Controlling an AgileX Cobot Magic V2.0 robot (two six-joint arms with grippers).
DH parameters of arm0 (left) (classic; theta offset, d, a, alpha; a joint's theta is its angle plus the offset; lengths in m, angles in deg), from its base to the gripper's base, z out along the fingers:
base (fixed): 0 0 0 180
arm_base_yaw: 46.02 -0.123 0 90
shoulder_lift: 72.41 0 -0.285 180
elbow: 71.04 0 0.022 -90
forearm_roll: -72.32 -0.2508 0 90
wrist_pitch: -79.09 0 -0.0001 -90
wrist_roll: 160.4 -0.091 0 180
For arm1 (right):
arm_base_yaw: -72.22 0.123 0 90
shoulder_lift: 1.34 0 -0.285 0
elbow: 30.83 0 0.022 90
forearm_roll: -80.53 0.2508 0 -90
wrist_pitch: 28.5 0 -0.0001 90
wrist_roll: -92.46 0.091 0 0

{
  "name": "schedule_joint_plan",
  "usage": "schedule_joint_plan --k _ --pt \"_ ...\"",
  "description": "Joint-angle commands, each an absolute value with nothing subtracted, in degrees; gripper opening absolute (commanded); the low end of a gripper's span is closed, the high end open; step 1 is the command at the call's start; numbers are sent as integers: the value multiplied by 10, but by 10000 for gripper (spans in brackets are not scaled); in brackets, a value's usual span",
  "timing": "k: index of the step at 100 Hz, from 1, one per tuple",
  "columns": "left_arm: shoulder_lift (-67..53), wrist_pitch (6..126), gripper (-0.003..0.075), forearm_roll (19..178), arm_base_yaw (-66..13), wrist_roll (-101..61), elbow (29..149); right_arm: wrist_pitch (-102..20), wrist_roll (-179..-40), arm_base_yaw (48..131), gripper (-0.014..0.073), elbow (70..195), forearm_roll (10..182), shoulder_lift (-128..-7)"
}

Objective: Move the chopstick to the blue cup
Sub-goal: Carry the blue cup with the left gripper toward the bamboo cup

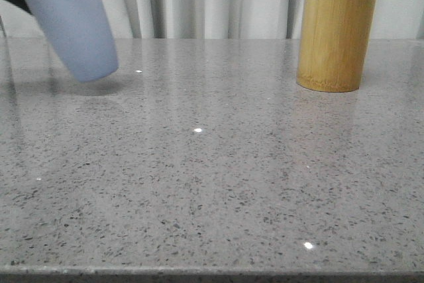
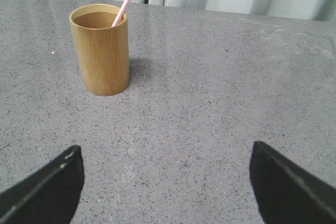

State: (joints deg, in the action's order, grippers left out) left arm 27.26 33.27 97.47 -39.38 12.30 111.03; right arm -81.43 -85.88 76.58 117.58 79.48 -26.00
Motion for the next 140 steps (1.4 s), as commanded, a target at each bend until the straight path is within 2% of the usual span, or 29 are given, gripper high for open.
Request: schedule_joint_plan --k 1,26,49,69,140 --pt "252 340 -19 1012 -383 112 1150 -769 -863 763 633 1193 792 -273" --pt "262 305 -19 1005 -302 112 1235 -770 -863 763 633 1193 792 -273" --pt "320 285 -19 937 -202 119 1309 -770 -863 763 633 1193 792 -273" --pt "386 269 -19 911 -150 119 1365 -770 -863 763 633 1193 792 -273" --pt "425 260 -19 886 -136 119 1382 -765 -863 763 633 1193 792 -273"
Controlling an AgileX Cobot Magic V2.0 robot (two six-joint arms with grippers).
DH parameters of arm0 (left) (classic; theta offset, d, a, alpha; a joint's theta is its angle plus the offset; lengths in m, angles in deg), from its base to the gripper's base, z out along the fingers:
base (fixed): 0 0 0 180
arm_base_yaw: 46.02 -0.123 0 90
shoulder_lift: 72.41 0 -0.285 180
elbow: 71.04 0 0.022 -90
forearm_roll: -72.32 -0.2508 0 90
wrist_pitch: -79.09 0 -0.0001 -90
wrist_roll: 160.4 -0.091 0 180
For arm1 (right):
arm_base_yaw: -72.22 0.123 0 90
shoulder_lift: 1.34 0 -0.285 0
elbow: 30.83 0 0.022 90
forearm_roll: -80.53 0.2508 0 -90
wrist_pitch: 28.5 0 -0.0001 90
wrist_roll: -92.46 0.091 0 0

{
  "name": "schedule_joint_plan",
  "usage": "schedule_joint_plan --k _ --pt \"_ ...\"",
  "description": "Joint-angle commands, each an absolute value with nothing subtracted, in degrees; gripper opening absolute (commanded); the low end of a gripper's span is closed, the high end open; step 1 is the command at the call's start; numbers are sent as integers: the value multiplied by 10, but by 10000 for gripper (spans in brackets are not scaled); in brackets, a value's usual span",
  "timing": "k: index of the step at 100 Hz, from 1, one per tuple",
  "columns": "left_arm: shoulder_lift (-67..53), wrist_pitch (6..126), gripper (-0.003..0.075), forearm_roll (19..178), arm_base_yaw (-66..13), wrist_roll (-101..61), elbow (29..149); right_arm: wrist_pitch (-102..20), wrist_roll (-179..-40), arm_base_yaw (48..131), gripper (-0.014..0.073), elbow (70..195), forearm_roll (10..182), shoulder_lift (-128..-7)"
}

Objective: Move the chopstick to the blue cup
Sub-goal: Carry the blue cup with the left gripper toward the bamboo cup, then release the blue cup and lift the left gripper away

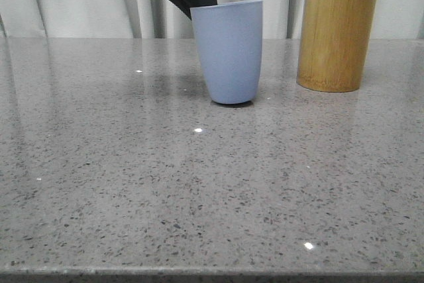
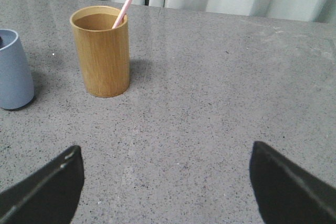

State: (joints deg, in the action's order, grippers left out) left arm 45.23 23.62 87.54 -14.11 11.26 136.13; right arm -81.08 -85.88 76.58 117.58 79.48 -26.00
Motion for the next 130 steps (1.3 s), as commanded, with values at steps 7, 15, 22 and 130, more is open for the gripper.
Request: schedule_joint_plan --k 7,15,22,130 --pt "425 260 -18 886 -136 119 1382 -765 -863 763 633 1193 791 -273" --pt "425 262 -17 886 -136 119 1382 -765 -863 763 633 1193 791 -273" --pt "425 264 -8 886 -136 119 1383 -765 -863 763 633 1193 785 -273" --pt "326 175 514 898 -236 132 1428 -765 -863 763 633 1193 751 -273"
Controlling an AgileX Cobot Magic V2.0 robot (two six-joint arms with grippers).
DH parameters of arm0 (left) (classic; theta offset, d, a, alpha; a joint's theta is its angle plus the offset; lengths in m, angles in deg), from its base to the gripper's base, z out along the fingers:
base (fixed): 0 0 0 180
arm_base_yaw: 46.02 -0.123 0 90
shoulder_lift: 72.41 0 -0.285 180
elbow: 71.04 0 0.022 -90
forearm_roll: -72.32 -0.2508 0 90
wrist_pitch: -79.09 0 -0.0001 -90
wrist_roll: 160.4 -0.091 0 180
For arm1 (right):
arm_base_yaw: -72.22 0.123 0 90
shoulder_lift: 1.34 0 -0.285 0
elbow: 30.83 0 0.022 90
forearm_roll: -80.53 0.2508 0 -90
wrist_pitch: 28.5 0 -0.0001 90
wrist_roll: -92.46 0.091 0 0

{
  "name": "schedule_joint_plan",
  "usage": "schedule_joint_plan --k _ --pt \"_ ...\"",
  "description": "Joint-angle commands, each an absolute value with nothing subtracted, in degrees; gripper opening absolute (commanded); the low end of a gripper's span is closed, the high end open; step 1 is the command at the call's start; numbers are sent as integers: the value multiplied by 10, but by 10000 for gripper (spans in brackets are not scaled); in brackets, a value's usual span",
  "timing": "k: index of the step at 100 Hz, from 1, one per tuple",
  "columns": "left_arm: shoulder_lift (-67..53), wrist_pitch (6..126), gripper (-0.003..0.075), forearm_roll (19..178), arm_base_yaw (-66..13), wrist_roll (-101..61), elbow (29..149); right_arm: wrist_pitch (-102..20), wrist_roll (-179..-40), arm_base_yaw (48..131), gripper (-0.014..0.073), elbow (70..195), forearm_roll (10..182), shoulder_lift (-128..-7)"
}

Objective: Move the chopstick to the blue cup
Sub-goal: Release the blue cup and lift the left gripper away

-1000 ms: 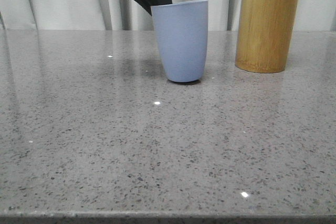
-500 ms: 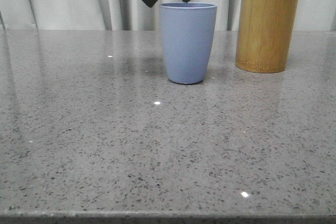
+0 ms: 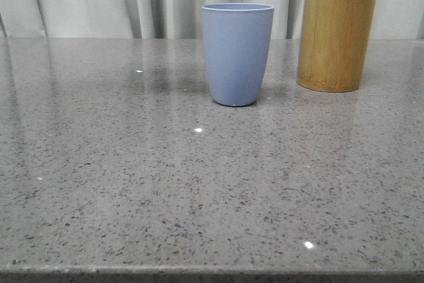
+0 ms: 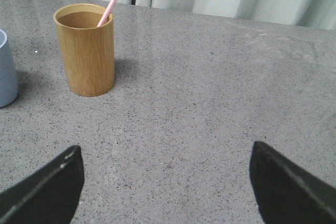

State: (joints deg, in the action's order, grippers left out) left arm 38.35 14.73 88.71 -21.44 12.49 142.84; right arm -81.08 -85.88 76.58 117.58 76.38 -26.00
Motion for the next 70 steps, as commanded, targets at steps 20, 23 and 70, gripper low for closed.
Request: schedule_joint_plan --k 20,23,70 --pt "233 206 514 896 -302 132 1317 -765 -863 763 633 1193 751 -273" --pt "211 219 514 895 -310 132 1293 -765 -863 763 633 1193 751 -273" --pt "-136 327 514 893 -390 132 856 -718 -863 763 633 1192 751 -273"
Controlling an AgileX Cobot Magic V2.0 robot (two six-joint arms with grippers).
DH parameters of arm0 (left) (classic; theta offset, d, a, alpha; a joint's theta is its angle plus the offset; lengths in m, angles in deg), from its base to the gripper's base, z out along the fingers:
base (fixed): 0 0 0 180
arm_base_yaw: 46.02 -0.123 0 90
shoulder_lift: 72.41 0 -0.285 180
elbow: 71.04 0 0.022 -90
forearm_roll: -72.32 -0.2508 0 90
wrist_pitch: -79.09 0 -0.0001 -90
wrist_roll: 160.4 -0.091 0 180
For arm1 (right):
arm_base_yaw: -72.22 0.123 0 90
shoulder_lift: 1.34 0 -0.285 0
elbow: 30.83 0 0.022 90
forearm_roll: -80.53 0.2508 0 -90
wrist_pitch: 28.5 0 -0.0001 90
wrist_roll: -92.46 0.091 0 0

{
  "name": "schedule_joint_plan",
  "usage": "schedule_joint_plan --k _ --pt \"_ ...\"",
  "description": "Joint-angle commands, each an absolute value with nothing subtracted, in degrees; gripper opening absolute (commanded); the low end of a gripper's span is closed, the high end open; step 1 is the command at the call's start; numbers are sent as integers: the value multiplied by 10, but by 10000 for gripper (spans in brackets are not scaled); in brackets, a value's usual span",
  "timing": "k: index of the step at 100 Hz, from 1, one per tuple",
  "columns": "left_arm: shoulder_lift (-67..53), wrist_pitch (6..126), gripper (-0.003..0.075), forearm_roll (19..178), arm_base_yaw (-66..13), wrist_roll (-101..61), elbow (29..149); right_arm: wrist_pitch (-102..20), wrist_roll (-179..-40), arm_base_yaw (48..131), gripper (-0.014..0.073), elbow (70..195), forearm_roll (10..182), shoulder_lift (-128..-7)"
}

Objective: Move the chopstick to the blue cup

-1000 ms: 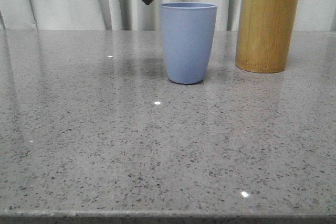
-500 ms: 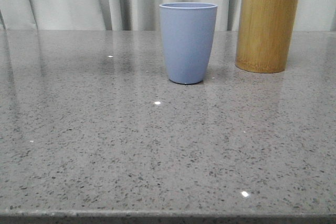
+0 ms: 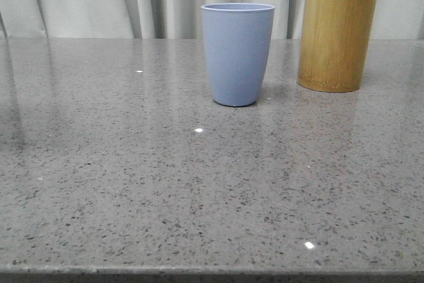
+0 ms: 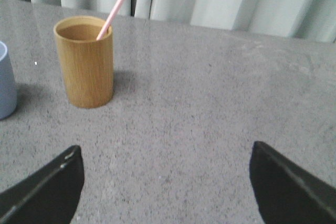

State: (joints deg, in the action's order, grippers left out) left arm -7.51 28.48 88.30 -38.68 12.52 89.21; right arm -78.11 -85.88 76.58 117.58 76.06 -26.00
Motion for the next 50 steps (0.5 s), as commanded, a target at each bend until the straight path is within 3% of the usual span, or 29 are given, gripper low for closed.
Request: schedule_joint_plan --k 1,23,50 --pt "-141 327 514 893 -390 132 852 -715 -863 763 633 1192 751 -273" --pt "-263 326 514 893 -390 133 770 -668 -856 763 633 1166 770 -273" --pt "-295 326 514 893 -390 133 762 -505 -856 763 633 1112 877 -310"
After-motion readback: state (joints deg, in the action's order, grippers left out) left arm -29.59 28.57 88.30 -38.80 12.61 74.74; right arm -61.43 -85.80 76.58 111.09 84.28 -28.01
